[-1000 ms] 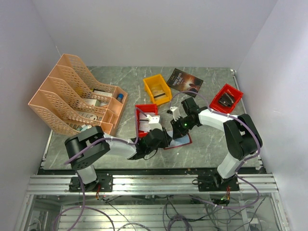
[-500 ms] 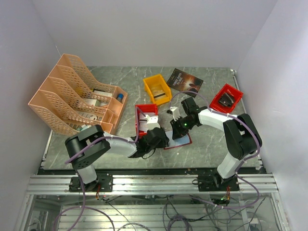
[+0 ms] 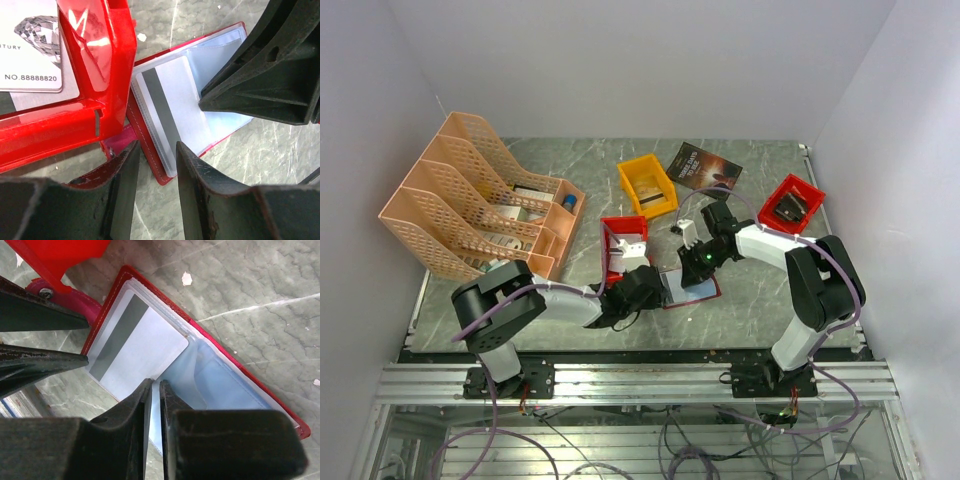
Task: Put the credit cards into the card holder
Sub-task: Adjust the card holder at the center of the board.
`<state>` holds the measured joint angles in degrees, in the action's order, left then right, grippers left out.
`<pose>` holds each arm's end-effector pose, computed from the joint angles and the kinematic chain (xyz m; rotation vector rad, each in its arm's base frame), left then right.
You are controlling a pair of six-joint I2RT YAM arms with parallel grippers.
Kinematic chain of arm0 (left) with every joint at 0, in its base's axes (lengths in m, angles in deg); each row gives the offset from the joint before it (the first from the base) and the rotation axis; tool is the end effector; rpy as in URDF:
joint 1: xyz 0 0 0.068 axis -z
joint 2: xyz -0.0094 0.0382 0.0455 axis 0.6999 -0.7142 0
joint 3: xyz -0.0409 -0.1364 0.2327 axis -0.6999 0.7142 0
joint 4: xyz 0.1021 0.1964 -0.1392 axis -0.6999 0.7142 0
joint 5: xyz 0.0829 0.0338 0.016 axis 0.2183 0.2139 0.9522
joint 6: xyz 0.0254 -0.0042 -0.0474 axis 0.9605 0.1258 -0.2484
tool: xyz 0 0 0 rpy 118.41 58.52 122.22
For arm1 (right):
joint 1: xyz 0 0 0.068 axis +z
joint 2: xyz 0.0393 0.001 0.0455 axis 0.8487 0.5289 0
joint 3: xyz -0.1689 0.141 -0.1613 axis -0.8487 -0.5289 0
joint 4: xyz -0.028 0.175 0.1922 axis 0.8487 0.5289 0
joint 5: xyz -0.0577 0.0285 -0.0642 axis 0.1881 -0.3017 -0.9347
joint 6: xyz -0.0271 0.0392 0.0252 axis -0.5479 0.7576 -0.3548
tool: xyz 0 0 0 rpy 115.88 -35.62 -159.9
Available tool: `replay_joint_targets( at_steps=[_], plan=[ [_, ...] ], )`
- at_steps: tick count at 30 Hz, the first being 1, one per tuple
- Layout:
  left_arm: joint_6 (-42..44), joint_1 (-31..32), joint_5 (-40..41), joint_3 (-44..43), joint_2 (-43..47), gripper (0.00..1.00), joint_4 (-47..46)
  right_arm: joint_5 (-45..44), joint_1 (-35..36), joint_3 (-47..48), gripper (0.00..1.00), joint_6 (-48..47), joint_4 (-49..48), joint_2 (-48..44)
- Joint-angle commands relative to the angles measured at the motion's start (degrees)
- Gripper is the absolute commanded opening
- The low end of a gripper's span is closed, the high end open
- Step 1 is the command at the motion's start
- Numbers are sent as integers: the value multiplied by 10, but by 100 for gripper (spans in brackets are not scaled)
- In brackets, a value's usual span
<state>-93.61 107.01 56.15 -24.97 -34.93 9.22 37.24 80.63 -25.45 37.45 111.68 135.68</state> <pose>0.1584 -0.2784 0.1376 -0.0485 2.2734 -0.7517 0.2747 0.1354 0.1474 -1.0172 2.5526 0.8528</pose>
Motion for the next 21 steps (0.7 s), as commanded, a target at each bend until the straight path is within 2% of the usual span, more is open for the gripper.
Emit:
replay_joint_targets(
  at_steps=[1,8,9,10,12,18,21],
  plan=[
    [-3,-8,1,9,12,45,5,-22,-4,2,11,-9,-1,-1],
    [5,-10,-15,8,8,44,-14,2,-20,3,12,-14,3,-12],
    [6,-10,-18,7,6,44,-17,0,-21,2,10,-13,1,-11],
    [6,-10,-20,6,3,43,-19,-1,-21,1,4,-12,1,-10],
    [6,-10,-22,4,-1,42,-23,-2,-20,0,1,-13,1,-6],
    [7,-10,-31,1,-11,41,-31,-11,-13,0,0,-16,2,1],
    [10,-10,-36,-3,-15,41,-36,24,-10,6,0,-32,17,4]
  ],
)
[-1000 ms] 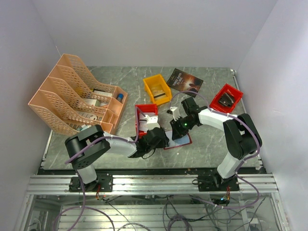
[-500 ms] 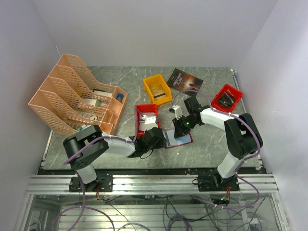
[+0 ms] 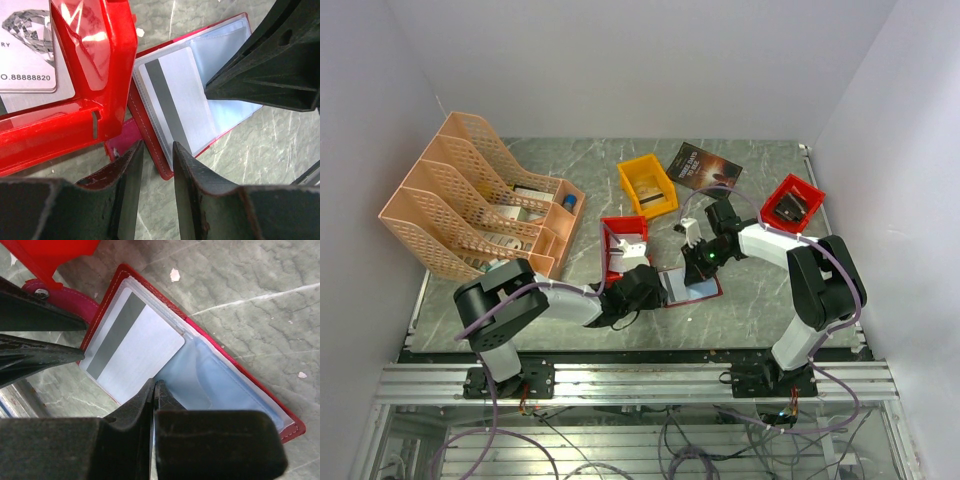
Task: Put the credit cards into the card holder
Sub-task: Adjust the card holder at the center of the board.
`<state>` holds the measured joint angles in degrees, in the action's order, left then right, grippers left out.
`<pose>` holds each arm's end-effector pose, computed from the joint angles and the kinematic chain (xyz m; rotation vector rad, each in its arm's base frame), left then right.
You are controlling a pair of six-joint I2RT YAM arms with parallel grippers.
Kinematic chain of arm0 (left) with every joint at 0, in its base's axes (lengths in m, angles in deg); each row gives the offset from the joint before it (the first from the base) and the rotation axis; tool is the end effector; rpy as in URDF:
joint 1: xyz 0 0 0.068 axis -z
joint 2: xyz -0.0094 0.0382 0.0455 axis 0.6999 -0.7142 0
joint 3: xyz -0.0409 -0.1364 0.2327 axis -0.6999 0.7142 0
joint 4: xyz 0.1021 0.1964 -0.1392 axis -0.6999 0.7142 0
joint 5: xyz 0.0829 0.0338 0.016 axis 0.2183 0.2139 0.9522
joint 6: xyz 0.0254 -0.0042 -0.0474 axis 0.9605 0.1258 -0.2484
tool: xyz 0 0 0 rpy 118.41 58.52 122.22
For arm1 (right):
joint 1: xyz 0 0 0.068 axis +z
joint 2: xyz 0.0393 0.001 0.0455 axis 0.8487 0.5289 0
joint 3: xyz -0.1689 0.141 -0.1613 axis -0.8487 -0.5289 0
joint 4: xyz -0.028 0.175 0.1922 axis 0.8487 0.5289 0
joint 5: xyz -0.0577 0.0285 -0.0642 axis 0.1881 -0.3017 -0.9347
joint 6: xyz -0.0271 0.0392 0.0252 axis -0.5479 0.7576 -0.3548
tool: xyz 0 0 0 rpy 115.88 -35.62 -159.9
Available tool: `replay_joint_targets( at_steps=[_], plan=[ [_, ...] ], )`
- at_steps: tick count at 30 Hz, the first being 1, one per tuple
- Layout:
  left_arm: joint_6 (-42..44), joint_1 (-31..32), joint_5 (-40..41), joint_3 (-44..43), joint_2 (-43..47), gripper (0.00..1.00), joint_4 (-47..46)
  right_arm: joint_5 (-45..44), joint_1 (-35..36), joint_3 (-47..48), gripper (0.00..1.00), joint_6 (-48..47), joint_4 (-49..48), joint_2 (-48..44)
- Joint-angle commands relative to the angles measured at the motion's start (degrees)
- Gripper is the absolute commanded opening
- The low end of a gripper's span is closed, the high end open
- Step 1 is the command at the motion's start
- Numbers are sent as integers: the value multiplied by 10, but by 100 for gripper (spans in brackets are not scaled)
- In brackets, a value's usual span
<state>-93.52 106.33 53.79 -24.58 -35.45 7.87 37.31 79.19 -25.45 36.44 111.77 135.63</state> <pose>0.1607 -0.2775 0.1348 -0.0383 2.2875 -0.7853 0.2778 0.1285 0.1476 -1.0041 2.5476 0.8433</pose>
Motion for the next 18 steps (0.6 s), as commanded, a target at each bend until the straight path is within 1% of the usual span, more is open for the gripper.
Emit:
replay_joint_targets(
  at_steps=[1,2,5,9,12,14,18],
  plan=[
    [11,-3,-13,-8,-10,41,-22,45,5,10,0,-27,22,4],
    [12,-3,-14,-8,-9,41,-21,64,5,14,0,-34,29,1],
    [17,-3,-9,-5,4,41,-14,91,4,17,6,-50,38,-13],
    [21,-3,-3,8,33,41,-2,94,-2,16,12,-68,42,-35],
    [26,-3,-3,16,57,40,2,93,-12,20,13,-79,47,-45],
    [33,-3,-8,18,70,40,3,75,-22,18,13,-80,46,-50],
    [49,-3,-25,8,82,39,-4,-1,-42,10,11,-68,32,-45]
  ],
)
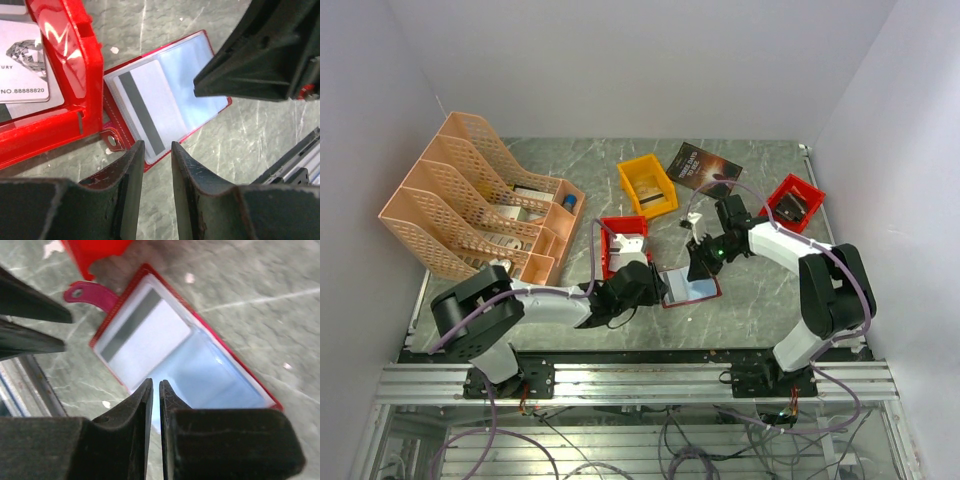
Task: Put the credit cards into the card holder
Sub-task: Adjust the card holder at the center of the board.
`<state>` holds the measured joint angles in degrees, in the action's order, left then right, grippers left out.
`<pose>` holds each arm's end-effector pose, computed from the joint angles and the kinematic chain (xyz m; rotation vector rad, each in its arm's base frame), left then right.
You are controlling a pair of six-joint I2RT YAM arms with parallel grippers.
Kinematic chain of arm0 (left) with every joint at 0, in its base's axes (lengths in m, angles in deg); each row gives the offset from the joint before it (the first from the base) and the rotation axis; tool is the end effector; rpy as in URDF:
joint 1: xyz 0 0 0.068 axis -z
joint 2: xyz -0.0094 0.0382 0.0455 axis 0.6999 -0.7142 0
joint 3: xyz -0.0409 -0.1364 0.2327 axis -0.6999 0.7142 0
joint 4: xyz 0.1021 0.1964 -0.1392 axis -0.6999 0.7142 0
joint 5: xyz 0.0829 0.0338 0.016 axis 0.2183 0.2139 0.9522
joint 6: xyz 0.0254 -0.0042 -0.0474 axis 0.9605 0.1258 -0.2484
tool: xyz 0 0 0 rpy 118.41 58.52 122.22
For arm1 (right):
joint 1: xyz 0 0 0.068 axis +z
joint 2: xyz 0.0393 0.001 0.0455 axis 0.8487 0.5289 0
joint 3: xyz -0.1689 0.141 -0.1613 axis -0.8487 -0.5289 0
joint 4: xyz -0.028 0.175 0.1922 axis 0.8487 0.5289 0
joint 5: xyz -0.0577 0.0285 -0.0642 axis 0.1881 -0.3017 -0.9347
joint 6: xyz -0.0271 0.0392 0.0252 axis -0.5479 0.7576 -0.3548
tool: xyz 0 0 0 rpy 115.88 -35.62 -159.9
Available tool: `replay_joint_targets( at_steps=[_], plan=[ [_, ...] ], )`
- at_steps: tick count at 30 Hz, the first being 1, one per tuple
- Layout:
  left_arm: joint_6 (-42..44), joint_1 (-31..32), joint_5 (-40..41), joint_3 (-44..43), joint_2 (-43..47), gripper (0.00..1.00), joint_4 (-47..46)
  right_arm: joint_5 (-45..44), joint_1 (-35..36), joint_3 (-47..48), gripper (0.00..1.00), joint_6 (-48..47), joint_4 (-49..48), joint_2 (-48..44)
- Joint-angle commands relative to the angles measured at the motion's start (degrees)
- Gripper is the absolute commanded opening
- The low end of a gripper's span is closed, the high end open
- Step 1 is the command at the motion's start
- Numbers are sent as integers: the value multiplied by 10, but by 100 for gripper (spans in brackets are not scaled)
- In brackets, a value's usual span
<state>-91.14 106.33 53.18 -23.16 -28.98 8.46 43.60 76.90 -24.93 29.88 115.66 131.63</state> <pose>0.1556 -0.2688 0.1604 -0.0020 2.2241 -0.8437 0.2736 0.1175 0.1696 -1.0907 2.4140 0.9437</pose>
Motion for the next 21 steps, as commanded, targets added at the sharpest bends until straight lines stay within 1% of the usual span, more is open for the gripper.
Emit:
replay_joint_targets(
  at_steps=[1,7,10,11,13,15,19,21],
  plan=[
    [31,-3,-28,-13,14,38,-17,-74,-23,5,10,-2,-6,0],
    [60,-7,-68,-79,-38,37,-8,-114,-44,7,9,6,-5,15],
    [65,-8,-80,-96,-60,37,-16,-102,-61,5,10,5,-5,6],
    [66,-7,-87,-101,-72,37,-22,-92,-68,5,12,5,-6,-1],
    [70,-8,-99,-116,-85,38,-22,-74,-76,3,22,7,-6,-5],
    [75,-8,-101,-129,-101,38,-14,-46,-83,7,28,7,1,0],
    [78,-11,-89,-128,-107,38,-9,12,-84,20,30,-2,24,27],
    [76,-15,-89,-124,-110,37,-7,24,-83,22,31,-3,27,33]
  ],
)
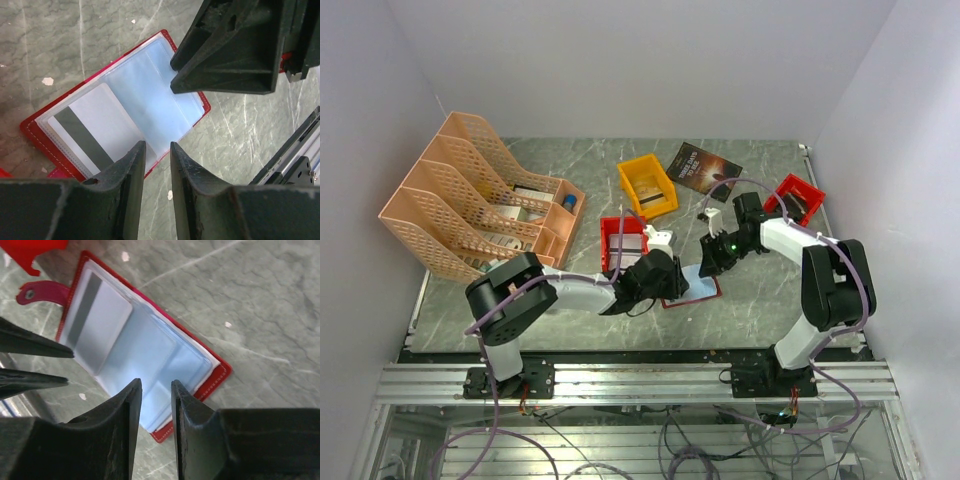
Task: Put the credit cards into the card holder
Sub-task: Adjust the card holder at the center of the board.
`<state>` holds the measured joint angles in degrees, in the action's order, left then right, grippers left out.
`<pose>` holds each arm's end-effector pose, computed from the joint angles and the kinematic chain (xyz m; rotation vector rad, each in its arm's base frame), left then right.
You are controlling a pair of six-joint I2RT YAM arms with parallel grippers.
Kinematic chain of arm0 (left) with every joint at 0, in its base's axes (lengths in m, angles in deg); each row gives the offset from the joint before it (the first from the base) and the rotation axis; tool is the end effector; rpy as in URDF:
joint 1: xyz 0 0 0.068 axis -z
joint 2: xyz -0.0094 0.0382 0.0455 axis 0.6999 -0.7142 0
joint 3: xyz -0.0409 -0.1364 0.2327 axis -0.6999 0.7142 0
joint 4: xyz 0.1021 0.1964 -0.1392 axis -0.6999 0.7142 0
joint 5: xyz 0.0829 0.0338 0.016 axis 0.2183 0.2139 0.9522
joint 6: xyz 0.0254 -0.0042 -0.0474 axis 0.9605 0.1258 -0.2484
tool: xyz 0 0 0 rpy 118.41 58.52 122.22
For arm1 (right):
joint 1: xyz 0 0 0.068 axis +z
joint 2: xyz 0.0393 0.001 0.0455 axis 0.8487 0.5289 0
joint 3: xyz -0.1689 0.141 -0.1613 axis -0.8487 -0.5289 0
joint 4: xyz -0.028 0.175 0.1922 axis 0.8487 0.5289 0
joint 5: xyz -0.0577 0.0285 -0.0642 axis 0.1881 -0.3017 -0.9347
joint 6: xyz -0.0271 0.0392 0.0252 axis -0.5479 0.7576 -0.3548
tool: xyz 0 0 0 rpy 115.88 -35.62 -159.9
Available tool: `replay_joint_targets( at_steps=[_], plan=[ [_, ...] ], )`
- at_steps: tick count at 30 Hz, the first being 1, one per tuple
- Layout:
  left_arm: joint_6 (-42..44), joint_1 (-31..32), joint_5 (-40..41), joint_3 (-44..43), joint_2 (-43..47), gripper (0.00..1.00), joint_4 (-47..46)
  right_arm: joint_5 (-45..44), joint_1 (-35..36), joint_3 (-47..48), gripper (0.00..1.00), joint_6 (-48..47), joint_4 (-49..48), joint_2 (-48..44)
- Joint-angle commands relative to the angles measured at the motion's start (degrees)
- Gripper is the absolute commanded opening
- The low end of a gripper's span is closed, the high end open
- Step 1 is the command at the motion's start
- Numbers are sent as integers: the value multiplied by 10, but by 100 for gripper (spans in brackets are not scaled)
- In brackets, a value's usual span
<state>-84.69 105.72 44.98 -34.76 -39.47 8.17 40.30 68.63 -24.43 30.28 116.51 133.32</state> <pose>0.1798 -0.3164 0.1607 0.1990 2.2367 -0.9187 0.2903 0.0757 0.1619 -0.8854 2.5238 0.8381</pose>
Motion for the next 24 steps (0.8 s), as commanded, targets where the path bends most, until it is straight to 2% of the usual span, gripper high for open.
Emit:
replay_joint_targets(
  at_steps=[1,12,17,24],
  plan=[
    [11,-11,-7,-5,-6,36,-5,61,0,17,31,-7,18,16],
    [5,-22,-11,21,-18,29,8,53,-1,14,38,8,3,39],
    [-1,-23,-15,30,-22,26,19,57,2,15,37,10,1,46],
    [-5,-23,-18,36,-30,23,24,71,6,17,30,5,6,52]
  ],
)
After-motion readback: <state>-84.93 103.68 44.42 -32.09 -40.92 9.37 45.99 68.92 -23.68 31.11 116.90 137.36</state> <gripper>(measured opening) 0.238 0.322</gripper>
